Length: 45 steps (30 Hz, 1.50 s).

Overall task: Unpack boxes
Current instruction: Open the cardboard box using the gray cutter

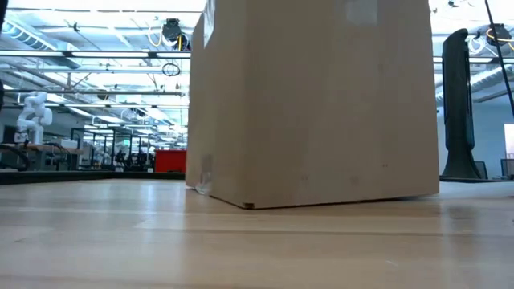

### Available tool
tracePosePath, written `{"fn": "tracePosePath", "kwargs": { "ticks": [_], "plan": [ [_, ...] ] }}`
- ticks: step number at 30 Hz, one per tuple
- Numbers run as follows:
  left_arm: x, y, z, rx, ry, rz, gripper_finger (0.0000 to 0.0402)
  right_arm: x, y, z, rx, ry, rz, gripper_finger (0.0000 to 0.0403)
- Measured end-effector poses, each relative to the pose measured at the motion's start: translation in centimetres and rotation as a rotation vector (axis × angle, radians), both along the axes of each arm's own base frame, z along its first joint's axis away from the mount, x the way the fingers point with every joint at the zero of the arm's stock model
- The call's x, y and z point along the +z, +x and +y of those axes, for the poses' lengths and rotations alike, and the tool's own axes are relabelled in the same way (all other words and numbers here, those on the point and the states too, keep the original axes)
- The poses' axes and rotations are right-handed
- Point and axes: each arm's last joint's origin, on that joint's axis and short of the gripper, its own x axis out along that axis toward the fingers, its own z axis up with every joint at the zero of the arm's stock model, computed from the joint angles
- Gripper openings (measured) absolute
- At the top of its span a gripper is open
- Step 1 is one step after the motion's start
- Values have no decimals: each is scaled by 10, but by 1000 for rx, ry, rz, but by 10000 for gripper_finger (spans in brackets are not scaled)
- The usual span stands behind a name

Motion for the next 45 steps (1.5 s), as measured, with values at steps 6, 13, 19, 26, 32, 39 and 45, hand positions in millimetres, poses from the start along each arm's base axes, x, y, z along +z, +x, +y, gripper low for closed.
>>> {"fn": "tracePosePath", "kwargs": {
  "ticks": [6,13,19,26,32,39,45],
  "plan": [
    [-3,-5,11,88,103,61,89,-1,9,3,32,34,-29,65],
    [-5,-7,41,172,133,113,89,-4,20,8,88,70,-55,65],
    [0,-10,58,221,215,116,89,-11,31,10,109,74,-45,65],
    [29,-12,45,189,227,6,89,-6,33,9,96,50,-94,65],
    [34,-13,29,136,212,-20,89,-3,35,6,120,-2,-108,65],
    [29,-6,21,96,97,-17,89,-1,46,0,137,-48,-155,65],
    [5,6,22,69,42,50,89,-1,51,-6,124,-44,-163,65]
  ]
}}
